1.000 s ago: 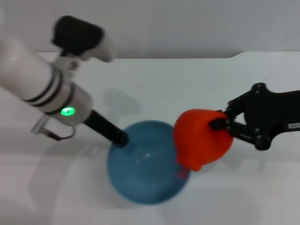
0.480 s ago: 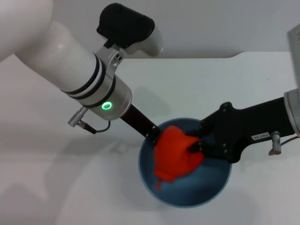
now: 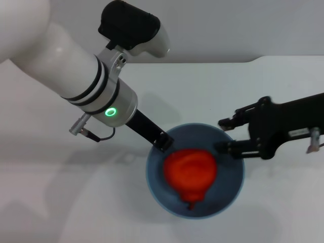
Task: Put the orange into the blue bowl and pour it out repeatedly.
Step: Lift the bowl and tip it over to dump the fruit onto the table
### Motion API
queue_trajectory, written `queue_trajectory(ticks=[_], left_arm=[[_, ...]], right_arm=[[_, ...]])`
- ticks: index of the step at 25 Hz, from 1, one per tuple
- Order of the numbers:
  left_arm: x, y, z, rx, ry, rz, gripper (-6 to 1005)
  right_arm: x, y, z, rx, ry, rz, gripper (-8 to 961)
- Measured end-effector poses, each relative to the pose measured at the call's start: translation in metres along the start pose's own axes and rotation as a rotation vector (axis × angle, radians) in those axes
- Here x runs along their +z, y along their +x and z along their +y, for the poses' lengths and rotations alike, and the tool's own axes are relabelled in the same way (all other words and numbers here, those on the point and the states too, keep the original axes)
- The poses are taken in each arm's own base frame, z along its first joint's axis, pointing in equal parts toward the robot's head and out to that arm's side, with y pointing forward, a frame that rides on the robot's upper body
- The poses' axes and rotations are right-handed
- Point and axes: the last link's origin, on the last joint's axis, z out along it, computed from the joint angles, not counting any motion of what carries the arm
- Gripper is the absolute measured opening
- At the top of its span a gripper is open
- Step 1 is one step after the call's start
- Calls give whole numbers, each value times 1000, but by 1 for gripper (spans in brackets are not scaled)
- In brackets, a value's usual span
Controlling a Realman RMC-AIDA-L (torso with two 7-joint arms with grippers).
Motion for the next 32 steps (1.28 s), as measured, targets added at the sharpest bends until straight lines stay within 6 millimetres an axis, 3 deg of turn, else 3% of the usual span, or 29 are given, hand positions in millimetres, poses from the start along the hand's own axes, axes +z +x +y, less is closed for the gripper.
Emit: queue_trajectory(ticks=[6,7,8,14,18,21,27,32], left_arm=[[-4,-7,-17,-11,89,12,-2],[-7,-7,-21,-10,119,31,-2],[-9,-9,-24,-11,140,49,-2],[-35,-10,-33,70,325,302,-2],[-48,-13,-21,223,485,517,-2],[-47,-21,-7,348,591,617,-1],[-31,-30,20,591,725,800,-2],[-4,-49,44,896,949,937,-2]], right_arm=[[-29,13,-14,132,100,-40,443],[-40,27,-21,217,150,-13,456],[-40,27,-21,217,150,-13,456],[-68,81,-35,517,310,106,456],[-80,106,-37,657,325,73,456],[-86,117,-36,713,337,51,456],[-92,126,-35,744,358,49,457],[-92,129,-33,753,359,49,457]])
